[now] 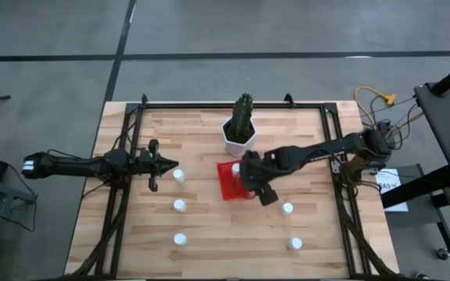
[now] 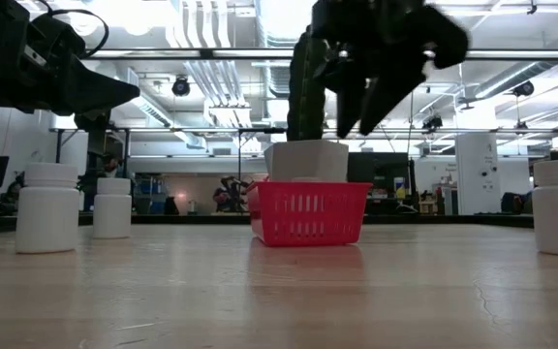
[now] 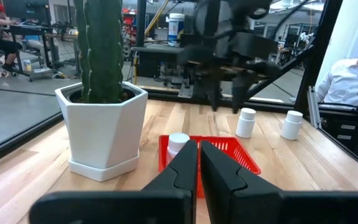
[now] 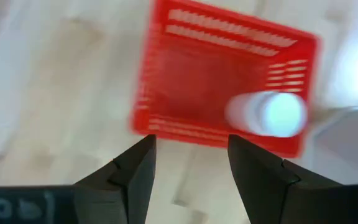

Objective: Pick and place pill bottles into a basket
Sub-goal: Put the white pill bottle into the red bin

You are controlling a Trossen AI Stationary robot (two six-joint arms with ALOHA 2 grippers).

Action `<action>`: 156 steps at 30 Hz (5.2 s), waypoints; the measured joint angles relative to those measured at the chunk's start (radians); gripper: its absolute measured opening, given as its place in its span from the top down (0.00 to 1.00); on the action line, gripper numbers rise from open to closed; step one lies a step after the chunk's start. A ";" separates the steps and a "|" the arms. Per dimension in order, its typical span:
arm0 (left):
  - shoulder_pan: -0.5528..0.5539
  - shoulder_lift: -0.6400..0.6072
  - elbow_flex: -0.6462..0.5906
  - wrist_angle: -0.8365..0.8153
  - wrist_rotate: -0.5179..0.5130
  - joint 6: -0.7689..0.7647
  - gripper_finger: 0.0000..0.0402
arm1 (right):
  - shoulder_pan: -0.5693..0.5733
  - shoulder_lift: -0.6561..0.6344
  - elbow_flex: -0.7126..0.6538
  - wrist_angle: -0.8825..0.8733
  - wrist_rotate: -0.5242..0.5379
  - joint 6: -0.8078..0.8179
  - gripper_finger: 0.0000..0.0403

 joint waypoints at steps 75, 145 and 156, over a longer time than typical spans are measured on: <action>0.000 0.000 0.000 0.000 0.000 0.000 1.00 | 0.377 -0.258 -0.416 0.066 0.090 0.516 0.53; 0.000 0.000 0.000 0.000 0.000 0.000 1.00 | 0.258 -0.253 -0.378 0.079 0.070 0.370 0.64; 0.000 0.000 0.000 0.000 0.000 0.000 1.00 | 0.152 -0.245 -0.254 0.062 0.071 0.213 0.64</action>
